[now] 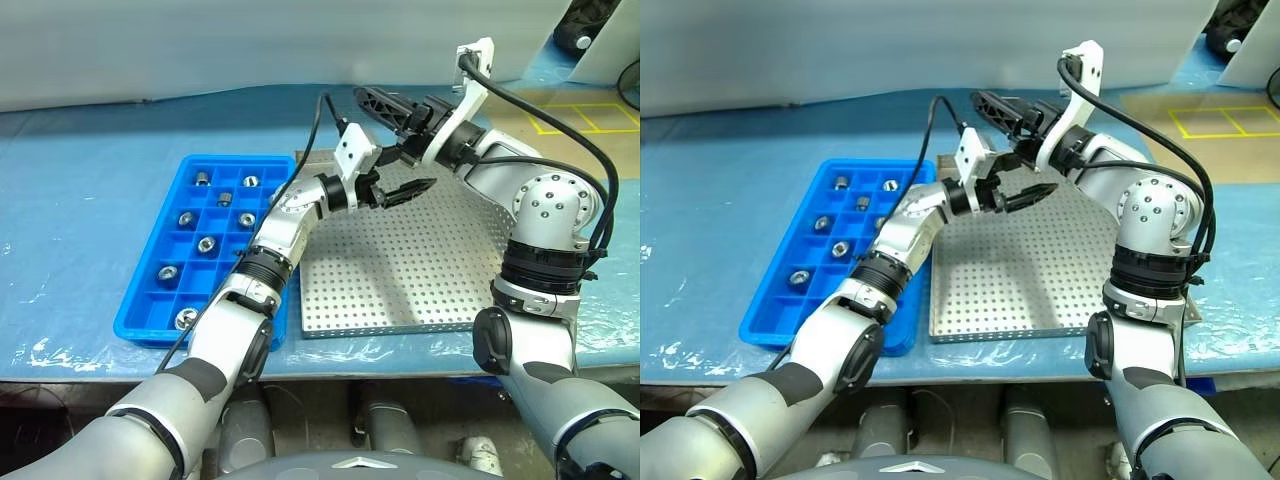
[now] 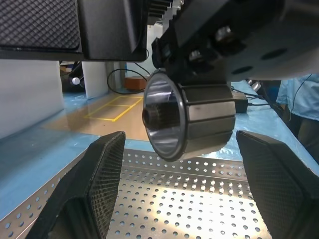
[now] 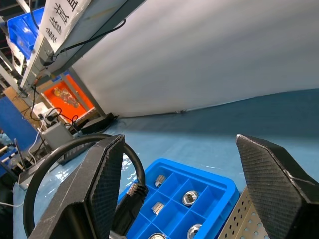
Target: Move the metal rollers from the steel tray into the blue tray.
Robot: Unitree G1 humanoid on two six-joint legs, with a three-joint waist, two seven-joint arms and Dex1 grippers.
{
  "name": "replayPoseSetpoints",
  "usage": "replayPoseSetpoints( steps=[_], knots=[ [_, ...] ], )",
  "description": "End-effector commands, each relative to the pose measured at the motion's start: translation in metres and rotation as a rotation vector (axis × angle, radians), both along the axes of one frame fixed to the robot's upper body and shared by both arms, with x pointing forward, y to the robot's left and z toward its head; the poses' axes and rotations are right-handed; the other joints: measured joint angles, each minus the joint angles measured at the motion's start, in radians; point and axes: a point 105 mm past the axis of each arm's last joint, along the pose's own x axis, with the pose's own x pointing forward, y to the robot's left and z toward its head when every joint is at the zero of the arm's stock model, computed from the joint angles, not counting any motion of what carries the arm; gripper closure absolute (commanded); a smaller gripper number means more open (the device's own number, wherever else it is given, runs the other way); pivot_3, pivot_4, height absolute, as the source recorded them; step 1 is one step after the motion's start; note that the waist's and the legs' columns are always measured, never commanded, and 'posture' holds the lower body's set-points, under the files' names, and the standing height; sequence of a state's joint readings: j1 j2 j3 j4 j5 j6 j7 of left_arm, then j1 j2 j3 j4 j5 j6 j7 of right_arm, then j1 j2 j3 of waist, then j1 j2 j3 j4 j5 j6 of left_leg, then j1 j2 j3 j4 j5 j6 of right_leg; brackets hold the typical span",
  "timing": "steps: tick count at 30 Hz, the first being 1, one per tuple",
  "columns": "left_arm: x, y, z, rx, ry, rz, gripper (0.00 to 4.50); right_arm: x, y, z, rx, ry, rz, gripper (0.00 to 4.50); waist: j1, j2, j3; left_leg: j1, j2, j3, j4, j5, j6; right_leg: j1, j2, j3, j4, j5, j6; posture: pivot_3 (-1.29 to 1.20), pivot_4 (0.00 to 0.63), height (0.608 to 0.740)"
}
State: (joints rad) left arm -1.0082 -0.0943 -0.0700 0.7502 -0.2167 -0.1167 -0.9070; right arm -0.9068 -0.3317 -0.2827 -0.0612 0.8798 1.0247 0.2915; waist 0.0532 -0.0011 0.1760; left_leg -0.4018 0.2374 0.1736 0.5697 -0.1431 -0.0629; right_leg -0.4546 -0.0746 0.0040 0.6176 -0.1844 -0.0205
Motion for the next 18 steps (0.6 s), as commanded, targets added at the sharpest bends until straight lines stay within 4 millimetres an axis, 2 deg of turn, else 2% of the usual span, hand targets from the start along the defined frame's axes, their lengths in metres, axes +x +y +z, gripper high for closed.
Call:
replayPoseSetpoints(
  steps=[1, 7, 12, 15, 18],
  knots=[
    [-0.004, -0.001, 0.020, -0.045, -0.048, -0.005, 0.75, -0.006, -0.001, 0.015, -0.001, -0.072, 0.003, 0.83, 0.000, 0.000, 0.000, 0.000, 0.000, 0.000, 0.000, 0.000, 0.000, 0.000, 0.000, 0.000, 0.000, 0.000, 0.000, -0.21, 0.150, 0.740],
    [-0.005, -0.003, 0.023, -0.052, -0.038, -0.005, 0.75, -0.006, -0.001, 0.012, -0.017, -0.071, 0.002, 0.83, 0.000, 0.000, 0.000, 0.000, 0.000, 0.000, 0.000, 0.000, 0.000, 0.000, 0.000, 0.000, -0.001, 0.000, 0.000, -0.21, 0.150, 0.740],
    [0.003, -0.002, 0.029, -0.081, -0.017, 0.051, 0.75, -0.006, -0.001, 0.012, -0.021, -0.070, -0.002, 0.83, -0.001, 0.000, 0.000, 0.000, 0.000, 0.000, -0.001, 0.000, 0.000, 0.000, 0.000, 0.000, -0.002, 0.000, 0.000, -0.21, 0.150, 0.740],
    [0.008, -0.001, 0.033, -0.103, -0.009, 0.086, 1.39, -0.006, 0.000, 0.010, -0.022, -0.067, 0.000, 0.79, -0.001, 0.000, 0.000, 0.000, 0.000, 0.000, -0.002, 0.000, 0.000, 0.000, 0.000, 0.000, -0.002, 0.000, 0.000, -0.21, 0.150, 0.740],
    [0.010, -0.002, 0.034, -0.110, 0.002, 0.099, 2.38, -0.005, 0.001, 0.009, -0.029, -0.064, 0.002, 0.79, -0.001, 0.000, 0.000, 0.000, 0.000, 0.000, -0.002, 0.000, 0.000, 0.000, 0.000, 0.000, -0.003, 0.000, 0.000, -0.21, 0.150, 0.740]
  ],
)
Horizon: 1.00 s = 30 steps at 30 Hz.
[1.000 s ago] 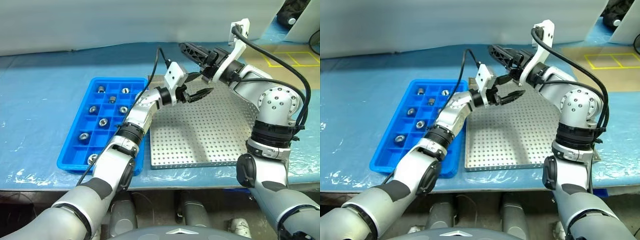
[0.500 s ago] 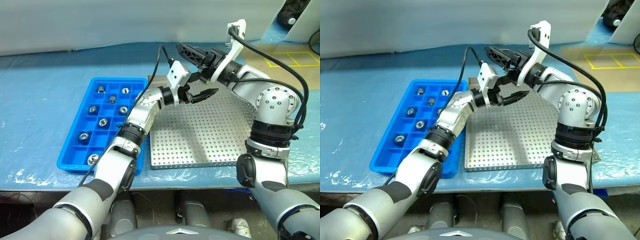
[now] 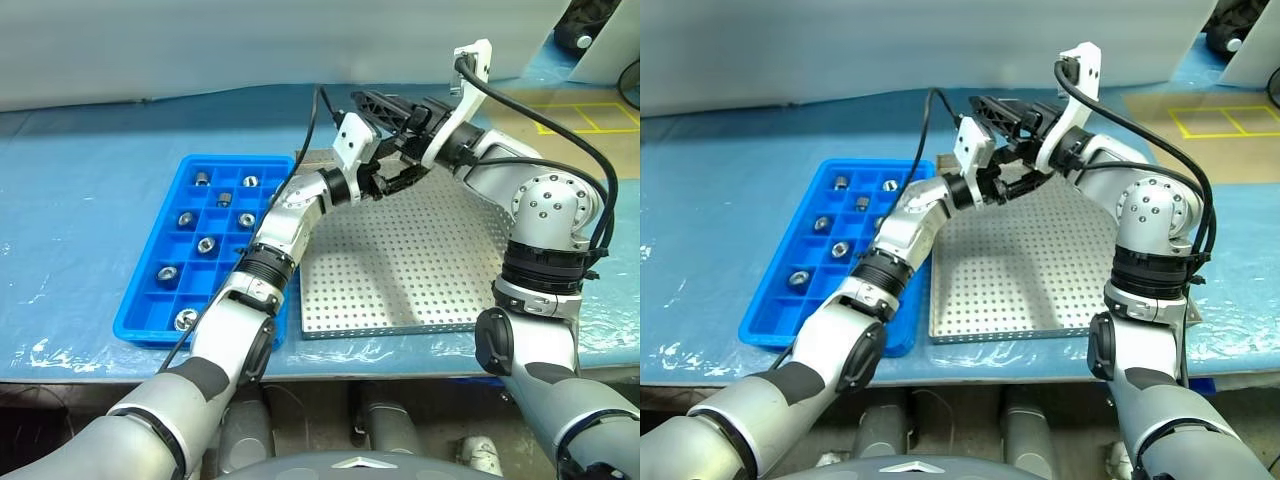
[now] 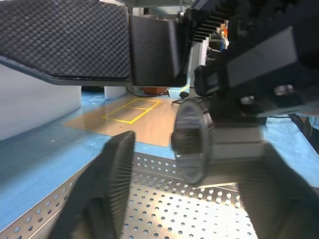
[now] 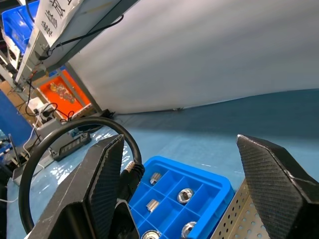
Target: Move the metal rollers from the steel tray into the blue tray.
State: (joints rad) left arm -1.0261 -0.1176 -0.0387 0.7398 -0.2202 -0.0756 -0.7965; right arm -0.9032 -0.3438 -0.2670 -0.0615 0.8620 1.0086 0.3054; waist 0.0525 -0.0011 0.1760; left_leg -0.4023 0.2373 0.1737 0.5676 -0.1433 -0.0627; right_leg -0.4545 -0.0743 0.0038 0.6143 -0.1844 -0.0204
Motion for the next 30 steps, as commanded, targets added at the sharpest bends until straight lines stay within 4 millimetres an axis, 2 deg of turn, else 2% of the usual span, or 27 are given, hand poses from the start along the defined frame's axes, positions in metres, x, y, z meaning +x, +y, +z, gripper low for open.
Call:
replayPoseSetpoints(
  steps=[1, 9, 16, 19, 30],
  knots=[
    [-0.002, -0.002, 0.024, -0.051, -0.046, 0.002, 2.74, -0.005, 0.002, 0.009, -0.010, -0.050, 0.010, 0.79, 0.000, 0.000, 0.000, 0.000, 0.000, 0.000, 0.000, 0.000, 0.000, 0.000, 0.000, 0.000, 0.000, 0.000, 0.000, -0.21, 0.150, 0.740],
    [-0.007, -0.006, 0.019, -0.044, -0.034, -0.033, 2.74, -0.004, 0.002, 0.008, -0.010, -0.047, 0.005, 0.79, 0.000, 0.000, 0.000, 0.000, 0.000, 0.000, -0.002, 0.000, 0.001, 0.000, 0.000, 0.000, -0.003, 0.000, 0.000, -0.21, 0.150, 0.740],
    [-0.005, 0.000, 0.021, -0.039, -0.044, -0.030, 2.74, -0.003, 0.003, 0.009, -0.007, -0.050, 0.007, 0.79, 0.000, 0.000, 0.000, 0.000, 0.000, 0.000, -0.004, -0.001, 0.001, 0.000, 0.000, 0.000, -0.005, 0.000, 0.000, -0.20, 0.150, 0.740],
    [-0.006, 0.003, 0.020, -0.036, -0.038, -0.042, 3.24, -0.003, 0.003, 0.009, -0.008, -0.051, 0.009, 0.79, 0.000, 0.000, 0.000, 0.000, 0.000, 0.001, -0.004, -0.001, 0.001, 0.000, 0.000, 0.000, -0.005, 0.000, 0.000, -0.20, 0.150, 0.740],
    [-0.002, 0.013, 0.010, 0.008, -0.020, -0.013, 3.26, -0.001, 0.006, 0.009, -0.001, -0.049, 0.018, 0.79, 0.000, 0.000, 0.000, -0.001, 0.000, 0.001, -0.004, -0.001, 0.001, 0.000, 0.000, -0.001, -0.005, 0.000, 0.000, -0.19, 0.150, 0.740]
  ],
)
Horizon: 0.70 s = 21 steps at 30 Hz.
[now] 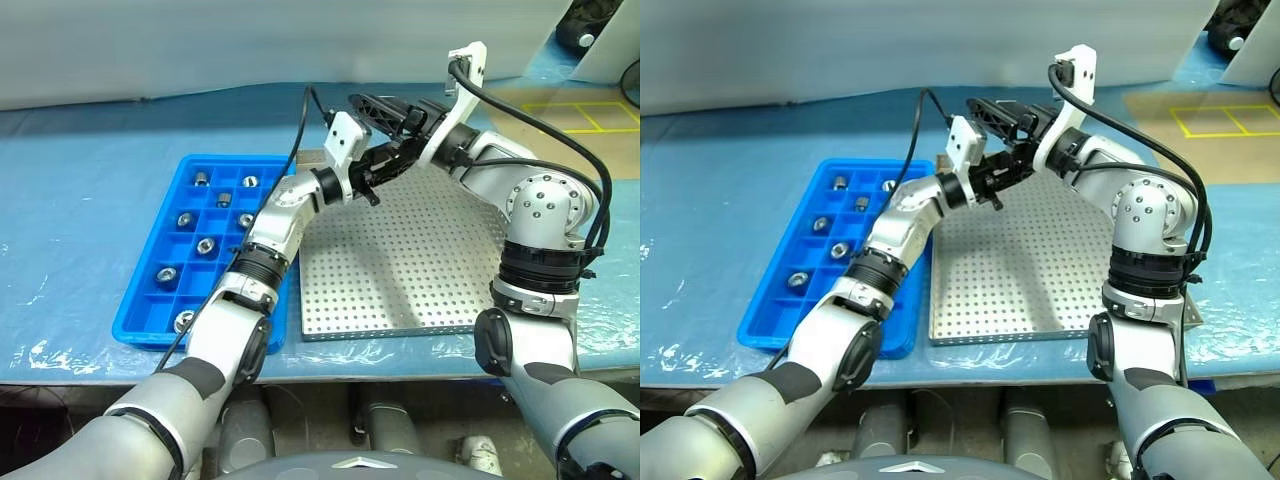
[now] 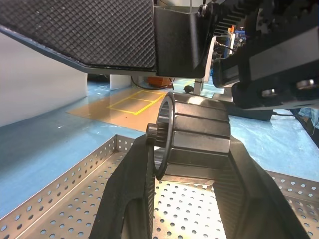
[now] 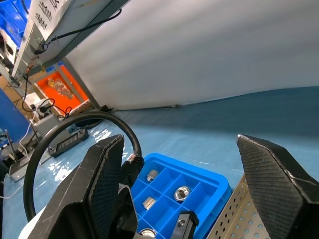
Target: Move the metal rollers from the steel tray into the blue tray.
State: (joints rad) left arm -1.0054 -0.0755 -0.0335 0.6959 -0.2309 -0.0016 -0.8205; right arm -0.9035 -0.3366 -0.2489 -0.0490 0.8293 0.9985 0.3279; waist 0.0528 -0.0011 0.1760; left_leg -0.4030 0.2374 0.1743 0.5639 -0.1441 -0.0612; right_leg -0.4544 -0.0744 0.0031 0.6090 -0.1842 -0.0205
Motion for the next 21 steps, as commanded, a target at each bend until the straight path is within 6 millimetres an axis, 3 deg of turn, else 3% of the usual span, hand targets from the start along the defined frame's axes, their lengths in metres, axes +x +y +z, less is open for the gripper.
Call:
replayPoseSetpoints(
  steps=[1, 8, 13, 16, 21],
  knots=[
    [-0.007, 0.000, 0.011, 0.002, -0.058, -0.029, 3.26, -0.004, 0.002, 0.015, 0.020, -0.052, 0.013, 0.79, 0.000, 0.000, 0.000, 0.000, 0.000, 0.000, 0.000, 0.000, 0.000, 0.000, 0.000, 0.000, 0.000, 0.000, 0.000, -0.20, 0.150, 0.740],
    [-0.021, 0.001, -0.023, 0.139, -0.054, -0.114, 3.26, -0.005, -0.013, 0.016, 0.010, -0.060, -0.023, 0.79, -0.002, 0.000, 0.000, 0.000, 0.000, 0.000, 0.000, 0.000, 0.000, 0.000, 0.000, 0.000, 0.000, 0.000, 0.000, -0.23, 0.150, 0.740],
    [-0.019, 0.003, -0.039, 0.187, -0.033, -0.100, 3.26, -0.008, -0.029, 0.017, -0.020, -0.075, -0.058, 0.79, -0.002, 0.000, 0.000, 0.000, 0.000, 0.000, 0.000, 0.000, 0.001, 0.000, 0.000, 0.000, 0.000, 0.000, 0.000, -0.26, 0.150, 0.740],
    [-0.025, 0.000, -0.061, 0.289, -0.050, -0.126, 3.26, -0.009, -0.051, 0.010, -0.102, -0.091, -0.138, 0.79, -0.001, 0.000, 0.000, 0.000, 0.000, 0.000, 0.000, -0.001, 0.001, 0.001, 0.000, 0.000, 0.000, 0.000, 0.000, -0.27, 0.150, 0.740],
    [-0.033, -0.007, -0.084, 0.440, -0.114, -0.174, 3.26, -0.013, -0.058, 0.004, -0.108, -0.081, -0.161, 0.79, -0.014, 0.000, 0.000, 0.001, 0.000, 0.001, 0.001, -0.002, 0.003, 0.002, 0.000, 0.001, -0.002, 0.000, 0.000, -0.30, 0.150, 0.740]
  ],
)
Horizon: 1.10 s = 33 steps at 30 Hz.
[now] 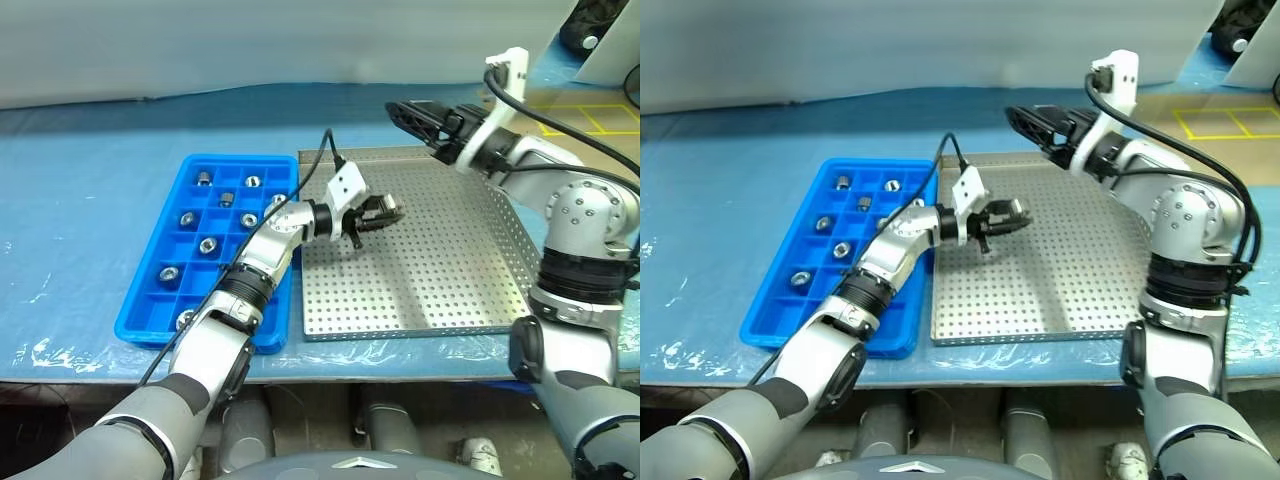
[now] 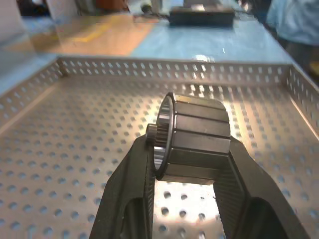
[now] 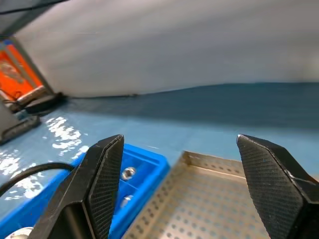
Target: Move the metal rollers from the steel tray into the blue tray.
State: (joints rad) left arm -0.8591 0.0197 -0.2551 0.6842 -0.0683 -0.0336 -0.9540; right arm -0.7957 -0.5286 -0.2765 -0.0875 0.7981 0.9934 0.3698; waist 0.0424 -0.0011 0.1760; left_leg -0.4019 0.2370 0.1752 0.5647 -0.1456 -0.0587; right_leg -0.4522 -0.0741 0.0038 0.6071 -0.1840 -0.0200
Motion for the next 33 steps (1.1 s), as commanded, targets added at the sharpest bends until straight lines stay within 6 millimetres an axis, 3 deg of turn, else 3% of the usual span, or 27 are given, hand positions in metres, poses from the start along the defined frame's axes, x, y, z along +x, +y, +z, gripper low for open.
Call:
replayPoseSetpoints(
  steps=[1, 9, 14, 21, 23, 28, 33],
  knots=[
    [-0.006, -0.011, -0.002, 0.070, -0.098, -0.055, 3.26, -0.011, 0.002, 0.017, 0.016, -0.084, 0.009, 0.79, -0.005, 0.000, 0.000, 0.001, 0.000, 0.000, 0.000, 0.000, 0.000, 0.000, 0.000, 0.000, 0.000, 0.000, 0.000, -0.30, 0.150, 0.740],
    [-0.003, -0.008, -0.018, 0.149, -0.075, -0.055, 3.26, -0.017, 0.006, 0.008, 0.032, -0.074, -0.003, 0.79, -0.004, 0.000, 0.000, 0.002, 0.001, 0.000, 0.000, 0.000, 0.000, 0.000, 0.000, 0.001, 0.001, 0.001, 0.000, -0.33, 0.150, 0.740],
    [0.006, -0.006, -0.015, 0.156, -0.099, -0.010, 1.64, -0.016, 0.005, 0.005, 0.050, -0.068, -0.020, 0.79, -0.004, 0.000, 0.000, 0.002, 0.000, 0.000, 0.000, 0.000, 0.000, 0.001, 0.000, 0.001, 0.001, 0.001, 0.000, -0.33, 0.150, 0.740],
    [0.003, 0.006, -0.008, 0.096, -0.057, -0.047, 1.64, -0.015, 0.007, 0.005, 0.059, -0.070, -0.017, 0.79, -0.005, 0.000, 0.000, 0.002, 0.000, 0.000, 0.000, 0.000, 0.000, 0.001, 0.000, 0.001, 0.001, 0.001, 0.000, -0.33, 0.150, 0.740],
    [0.002, 0.016, 0.005, 0.042, -0.058, -0.060, 1.64, -0.015, 0.007, 0.005, 0.060, -0.071, -0.018, 0.79, -0.006, 0.000, 0.000, 0.003, 0.001, 0.000, 0.000, 0.000, 0.000, 0.001, 0.000, 0.001, 0.001, 0.001, 0.000, -0.33, 0.150, 0.740],
    [0.007, 0.048, 0.064, -0.139, -0.057, -0.023, 1.64, -0.014, 0.004, 0.004, 0.046, -0.070, -0.015, 0.79, -0.004, 0.001, 0.000, 0.002, 0.001, 0.000, 0.000, 0.000, 0.000, 0.000, 0.000, 0.000, 0.001, 0.001, -0.001, -0.31, 0.150, 0.740],
    [-0.005, 0.104, 0.083, -0.060, -0.116, -0.020, 1.64, -0.009, -0.002, -0.001, 0.008, -0.049, 0.011, 0.79, -0.008, 0.001, 0.000, 0.002, 0.002, 0.001, -0.001, 0.000, 0.000, 0.000, 0.001, 0.000, 0.001, 0.001, -0.001, -0.27, 0.150, 0.740]
  ],
)
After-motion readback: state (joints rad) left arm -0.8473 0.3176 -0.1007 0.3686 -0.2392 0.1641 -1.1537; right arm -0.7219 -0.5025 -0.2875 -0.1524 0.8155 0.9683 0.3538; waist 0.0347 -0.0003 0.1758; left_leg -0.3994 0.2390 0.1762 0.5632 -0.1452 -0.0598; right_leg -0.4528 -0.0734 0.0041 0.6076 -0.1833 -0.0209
